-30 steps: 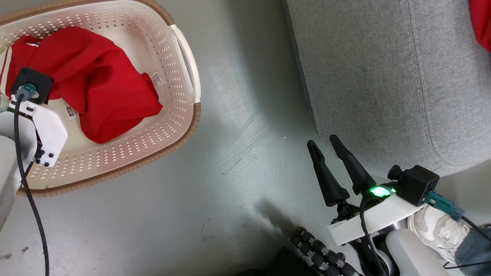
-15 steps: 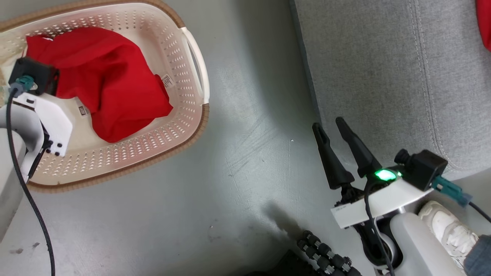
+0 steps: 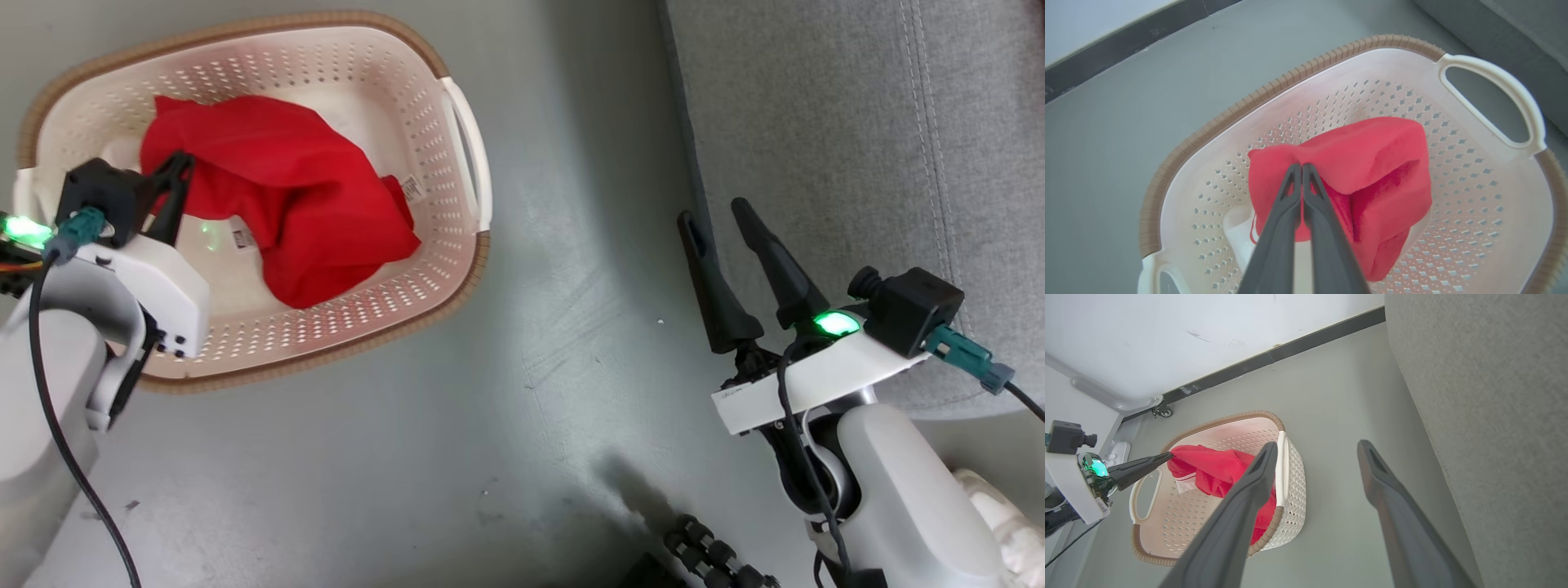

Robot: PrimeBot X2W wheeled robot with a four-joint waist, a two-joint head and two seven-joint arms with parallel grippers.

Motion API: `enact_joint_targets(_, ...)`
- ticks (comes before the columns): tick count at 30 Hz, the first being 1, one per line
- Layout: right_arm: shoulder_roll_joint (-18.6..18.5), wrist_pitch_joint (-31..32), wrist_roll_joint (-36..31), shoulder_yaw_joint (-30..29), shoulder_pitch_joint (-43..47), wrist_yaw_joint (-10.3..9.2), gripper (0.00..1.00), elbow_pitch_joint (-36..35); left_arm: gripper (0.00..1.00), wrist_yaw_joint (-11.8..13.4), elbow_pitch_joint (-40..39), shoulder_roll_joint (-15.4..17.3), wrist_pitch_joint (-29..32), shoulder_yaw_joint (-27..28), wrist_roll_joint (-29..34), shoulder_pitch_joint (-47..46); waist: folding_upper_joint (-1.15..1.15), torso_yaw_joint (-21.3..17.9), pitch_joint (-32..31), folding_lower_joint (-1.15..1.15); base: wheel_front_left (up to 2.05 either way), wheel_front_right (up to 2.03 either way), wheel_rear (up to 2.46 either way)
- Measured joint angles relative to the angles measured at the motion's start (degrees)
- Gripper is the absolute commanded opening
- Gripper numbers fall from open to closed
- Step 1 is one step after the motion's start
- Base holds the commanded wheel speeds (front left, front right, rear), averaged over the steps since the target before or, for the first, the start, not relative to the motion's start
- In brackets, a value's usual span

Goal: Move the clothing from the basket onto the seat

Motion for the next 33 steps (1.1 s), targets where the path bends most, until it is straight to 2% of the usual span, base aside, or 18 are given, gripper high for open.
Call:
enact_joint_targets(15, -0.23, 0.00, -6.99, -1.99, -4.67, 0.00, 1.00, 8.04, 0.00, 0.86, -9.75, -1.97, -11.13, 3.21, -4.14, 8.68, 0.00, 5.37, -5.72, 0.00, 0.00, 0.00, 0.00)
enact_joint_targets(33, -0.53, 0.00, -14.11, -6.11, -5.78, 0.00, 1.00, 12.39, 0.00, 1.03, -21.32, -3.02, -12.34, 3.35, -4.37, 13.61, 0.00, 12.19, -15.64, 0.00, 0.00, 0.00, 0.00)
